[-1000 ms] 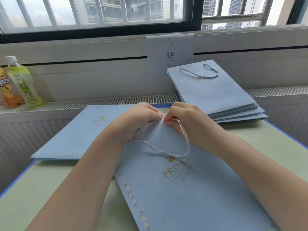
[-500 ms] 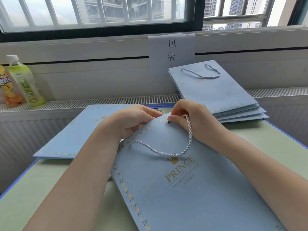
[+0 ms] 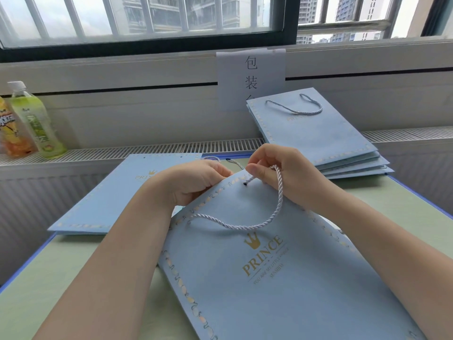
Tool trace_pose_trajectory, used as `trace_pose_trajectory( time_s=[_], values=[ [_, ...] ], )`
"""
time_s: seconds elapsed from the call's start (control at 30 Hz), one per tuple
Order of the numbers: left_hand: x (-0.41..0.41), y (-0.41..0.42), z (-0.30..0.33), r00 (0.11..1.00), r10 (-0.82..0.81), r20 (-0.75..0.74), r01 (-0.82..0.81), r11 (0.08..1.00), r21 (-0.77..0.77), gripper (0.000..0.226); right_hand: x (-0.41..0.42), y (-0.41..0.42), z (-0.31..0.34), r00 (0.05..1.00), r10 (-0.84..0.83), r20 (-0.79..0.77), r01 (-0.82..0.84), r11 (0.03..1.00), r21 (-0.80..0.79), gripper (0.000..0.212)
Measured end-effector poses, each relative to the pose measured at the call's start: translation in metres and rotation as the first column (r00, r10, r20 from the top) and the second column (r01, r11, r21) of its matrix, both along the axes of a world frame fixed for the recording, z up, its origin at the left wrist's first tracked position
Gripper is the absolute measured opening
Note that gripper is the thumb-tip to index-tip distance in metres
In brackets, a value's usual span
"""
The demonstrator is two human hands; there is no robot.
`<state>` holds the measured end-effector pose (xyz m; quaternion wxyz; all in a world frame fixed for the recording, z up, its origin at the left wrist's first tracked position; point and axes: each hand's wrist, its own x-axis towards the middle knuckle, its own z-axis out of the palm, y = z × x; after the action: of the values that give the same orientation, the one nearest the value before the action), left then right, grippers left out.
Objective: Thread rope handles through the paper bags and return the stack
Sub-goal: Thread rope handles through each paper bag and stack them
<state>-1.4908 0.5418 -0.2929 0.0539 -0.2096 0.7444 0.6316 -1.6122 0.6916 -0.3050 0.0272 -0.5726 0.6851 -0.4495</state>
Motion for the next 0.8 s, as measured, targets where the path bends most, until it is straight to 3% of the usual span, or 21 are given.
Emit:
trace_pose_trajectory(
  time_s=[0.13,0.27,0.4,0.57,0.7,0.77,0.8],
  values=[
    [-0.002,0.001,-0.003,0.997,0.071,0.001,-0.071,0.996,-0.049,0.031,0.003,0.001,0.003,0.98,0.072,0.183,-0.066,0.997,-0.037,0.006],
    [-0.003,0.002,-0.002,0.991,0.135,0.021,-0.128,0.971,-0.201,0.043,0.003,0.0,0.004,0.97,0.087,0.227,-0.064,0.992,-0.107,0.015],
    [0.001,0.006,0.006,0.994,0.106,0.02,-0.094,0.941,-0.324,0.058,0.001,0.002,0.01,0.927,0.07,0.367,0.062,0.94,-0.336,0.022],
    [0.009,0.005,0.012,0.999,0.044,-0.014,-0.046,0.931,-0.362,0.039,-0.006,0.006,0.017,0.871,0.053,0.489,0.204,0.866,-0.457,0.025],
    [0.004,0.0,0.01,0.984,0.065,-0.163,-0.156,0.748,-0.645,0.043,-0.011,0.01,0.019,0.913,-0.006,0.407,0.154,0.931,-0.331,0.035],
    [0.001,-0.002,0.009,0.964,0.099,-0.248,-0.247,0.682,-0.688,0.044,-0.017,0.009,0.017,0.954,-0.217,0.205,0.263,0.936,-0.234,0.023],
    [0.0,-0.004,0.008,0.949,0.147,-0.28,-0.31,0.605,-0.733,0.041,-0.021,0.008,0.013,0.937,-0.344,0.066,0.35,0.923,-0.163,0.02]
  ],
)
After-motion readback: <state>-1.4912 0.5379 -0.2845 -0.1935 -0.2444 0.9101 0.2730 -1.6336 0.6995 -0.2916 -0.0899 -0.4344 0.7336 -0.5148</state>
